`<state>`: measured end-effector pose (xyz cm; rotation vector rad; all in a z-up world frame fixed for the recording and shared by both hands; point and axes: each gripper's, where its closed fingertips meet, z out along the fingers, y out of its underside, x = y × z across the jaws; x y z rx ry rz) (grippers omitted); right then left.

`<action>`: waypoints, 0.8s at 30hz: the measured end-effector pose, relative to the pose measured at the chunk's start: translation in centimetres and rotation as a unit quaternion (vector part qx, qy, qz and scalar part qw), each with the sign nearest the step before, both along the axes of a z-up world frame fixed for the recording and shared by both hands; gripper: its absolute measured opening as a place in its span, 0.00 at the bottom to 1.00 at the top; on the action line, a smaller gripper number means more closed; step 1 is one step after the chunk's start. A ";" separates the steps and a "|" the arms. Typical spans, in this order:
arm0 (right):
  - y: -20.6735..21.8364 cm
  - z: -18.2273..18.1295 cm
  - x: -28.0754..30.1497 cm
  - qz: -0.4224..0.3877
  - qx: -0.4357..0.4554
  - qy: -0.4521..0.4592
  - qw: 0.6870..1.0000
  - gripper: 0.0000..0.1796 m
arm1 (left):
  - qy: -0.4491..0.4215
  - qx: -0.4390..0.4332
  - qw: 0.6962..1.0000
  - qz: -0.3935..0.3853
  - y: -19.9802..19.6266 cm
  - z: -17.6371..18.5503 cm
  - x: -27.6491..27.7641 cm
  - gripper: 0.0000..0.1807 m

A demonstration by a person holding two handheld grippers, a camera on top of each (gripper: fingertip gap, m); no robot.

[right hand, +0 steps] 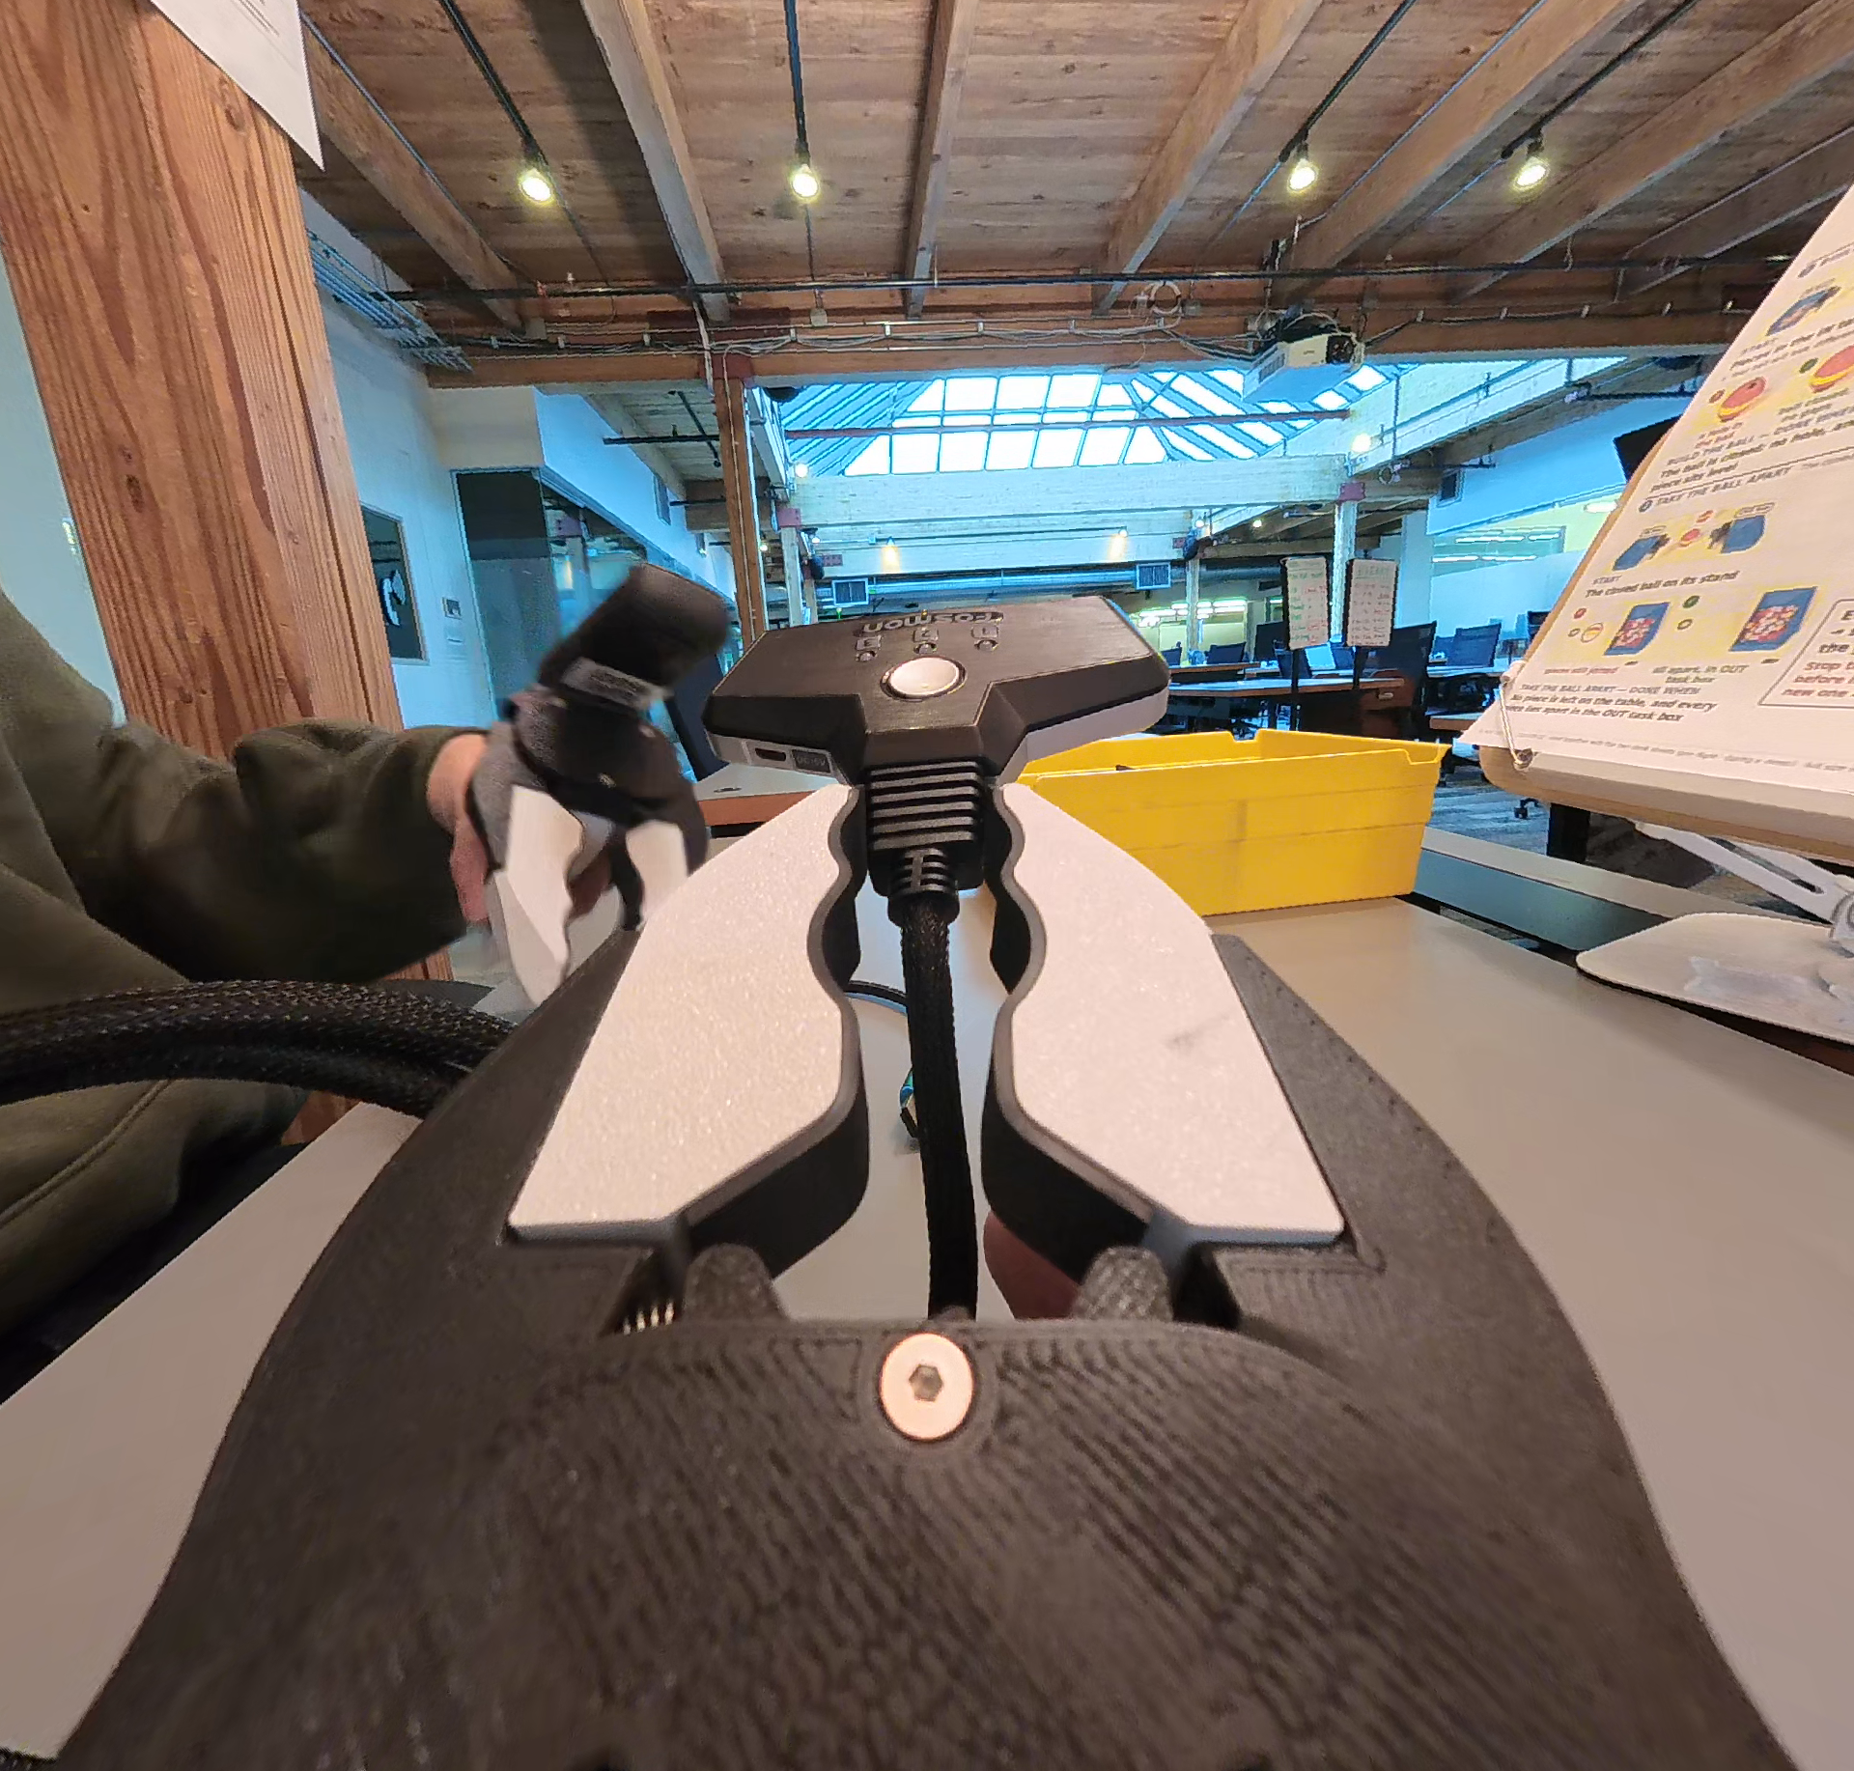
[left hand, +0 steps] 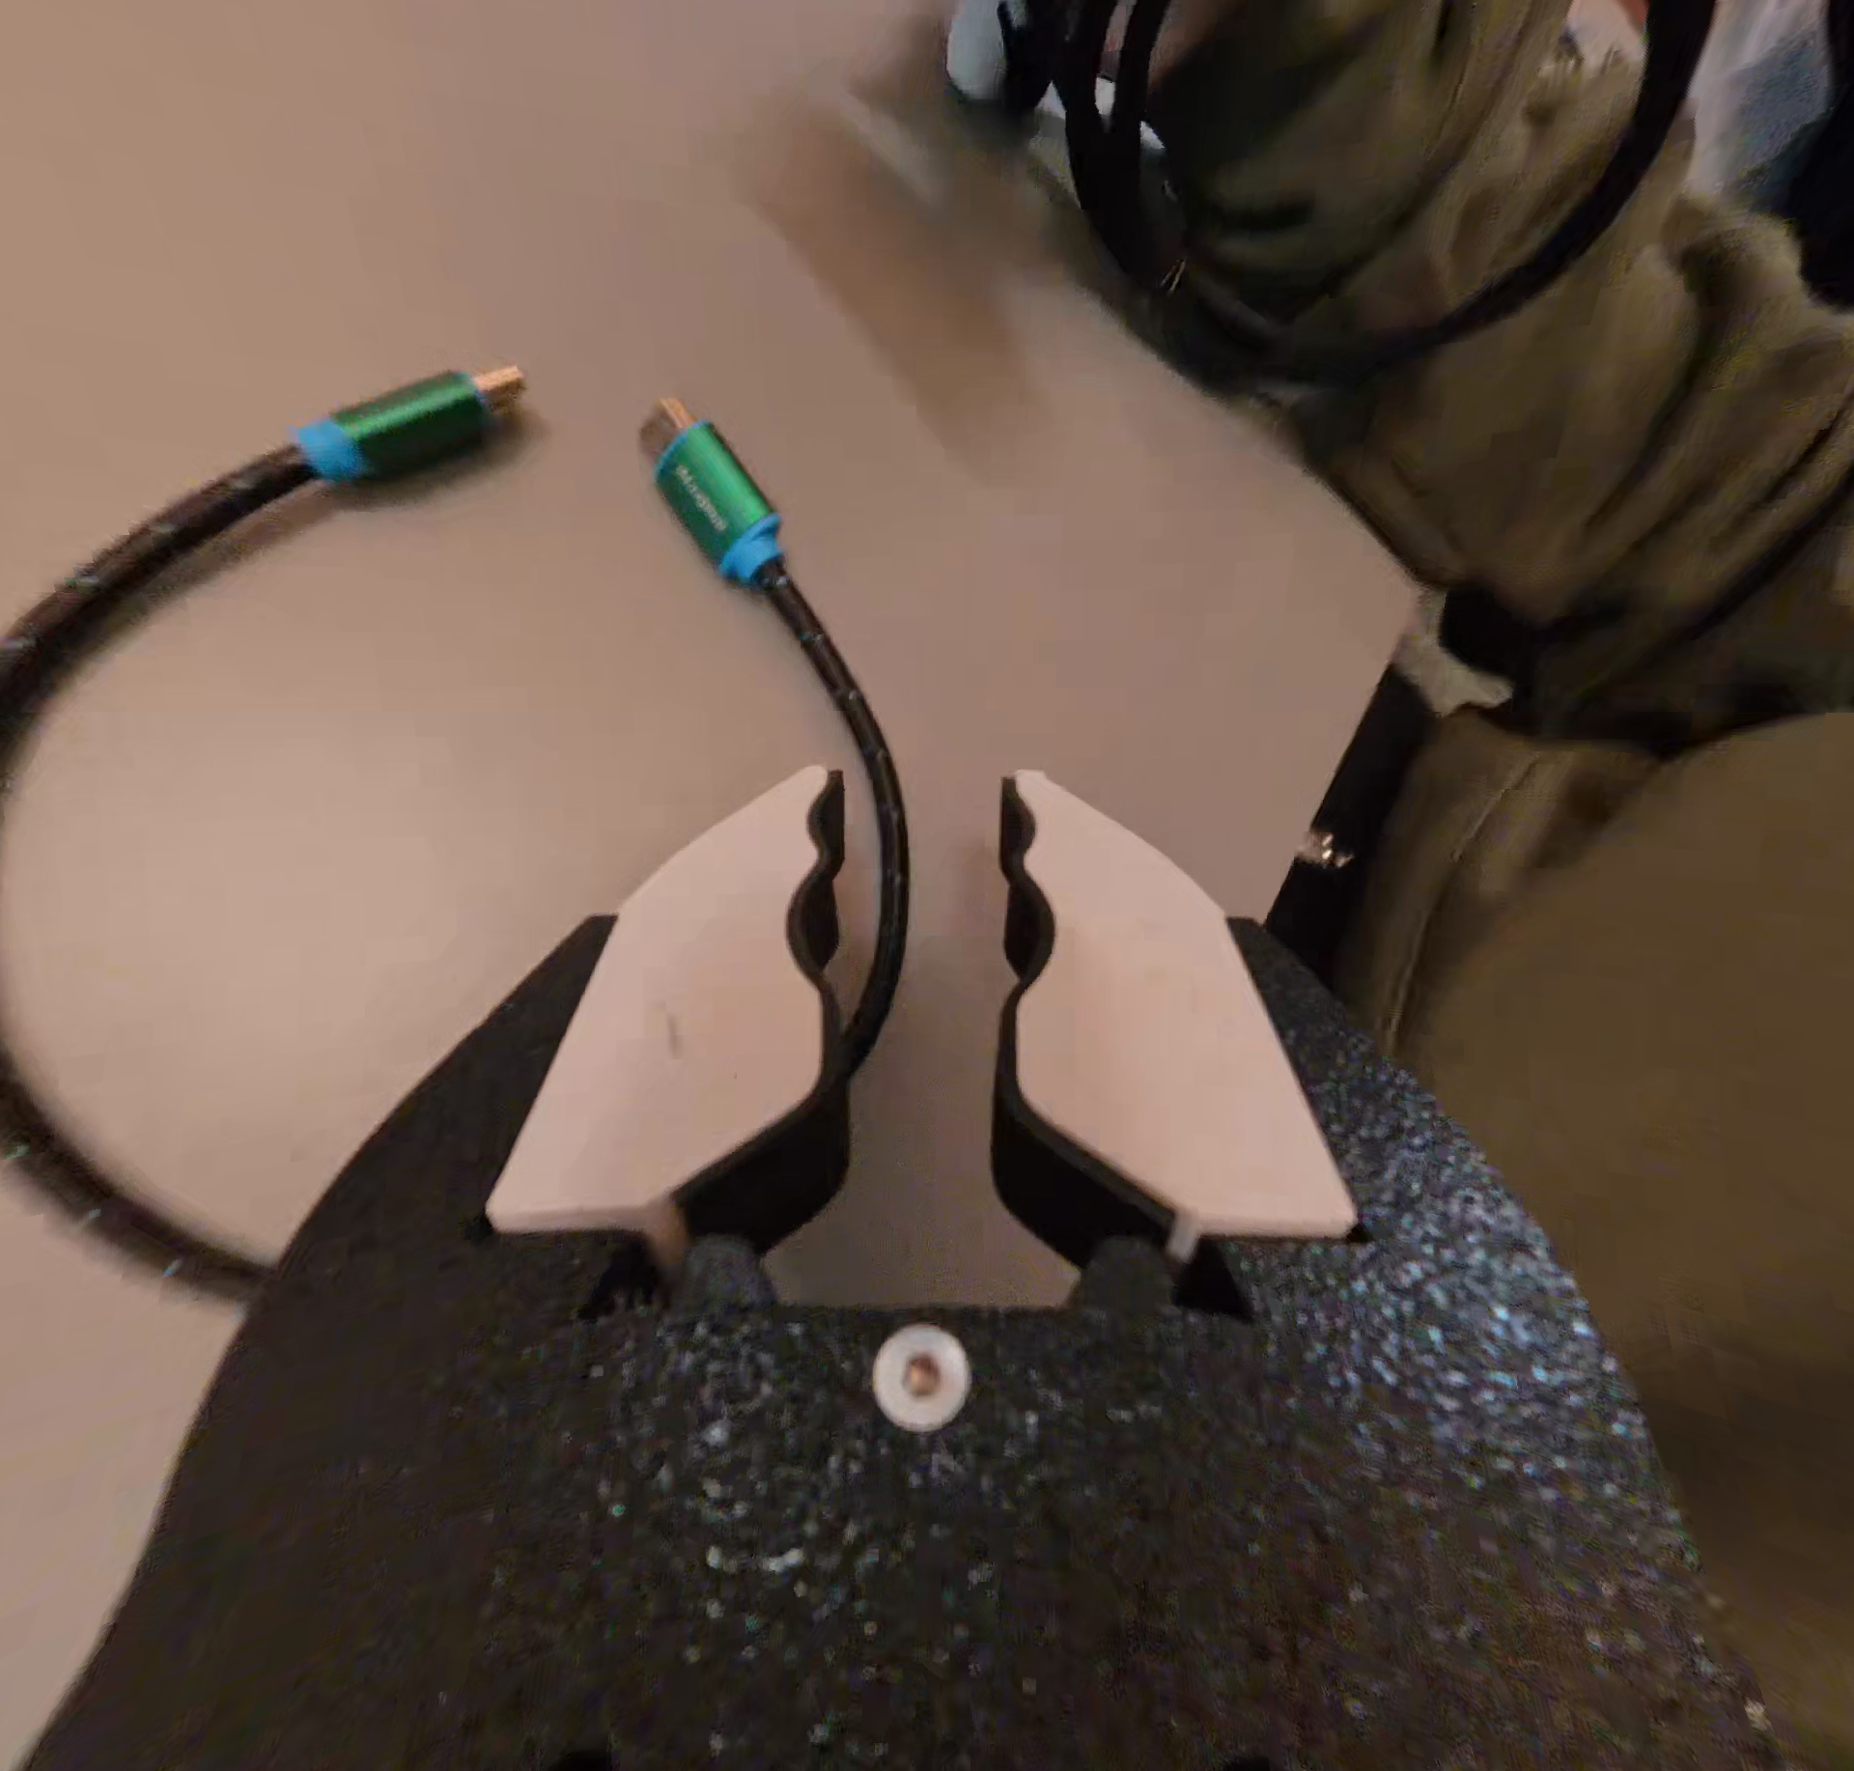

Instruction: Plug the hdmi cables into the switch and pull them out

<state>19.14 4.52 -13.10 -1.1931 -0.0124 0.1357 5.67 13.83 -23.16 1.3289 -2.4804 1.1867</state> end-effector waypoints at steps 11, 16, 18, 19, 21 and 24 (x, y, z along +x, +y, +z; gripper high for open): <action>0.3 -0.3 -0.2 0.004 -0.005 -0.001 1.000 0.12 | 0.165 -0.066 0.983 0.049 -2.7 -2.9 3.0 0.20; 0.5 -0.5 -0.4 0.006 -0.009 -0.003 1.000 0.12 | 0.178 -0.025 0.983 0.049 -2.9 -3.4 3.3 0.12; 0.5 -0.6 -0.5 0.006 -0.009 -0.003 1.000 0.12 | 0.165 0.017 0.985 0.046 -2.8 -3.8 3.5 0.10; 0.5 -0.6 -0.5 0.007 -0.009 -0.003 1.000 0.12 | 0.154 0.036 0.986 0.044 -2.8 -3.9 3.6 0.09; 0.6 -0.6 -0.5 0.007 -0.010 -0.003 1.000 0.12 | 0.122 0.068 0.990 0.032 -3.2 -4.0 3.7 0.07; 0.5 -0.6 -0.6 0.007 -0.008 -0.003 1.000 0.12 | 0.033 0.141 0.989 -0.015 -3.4 -4.3 3.8 0.05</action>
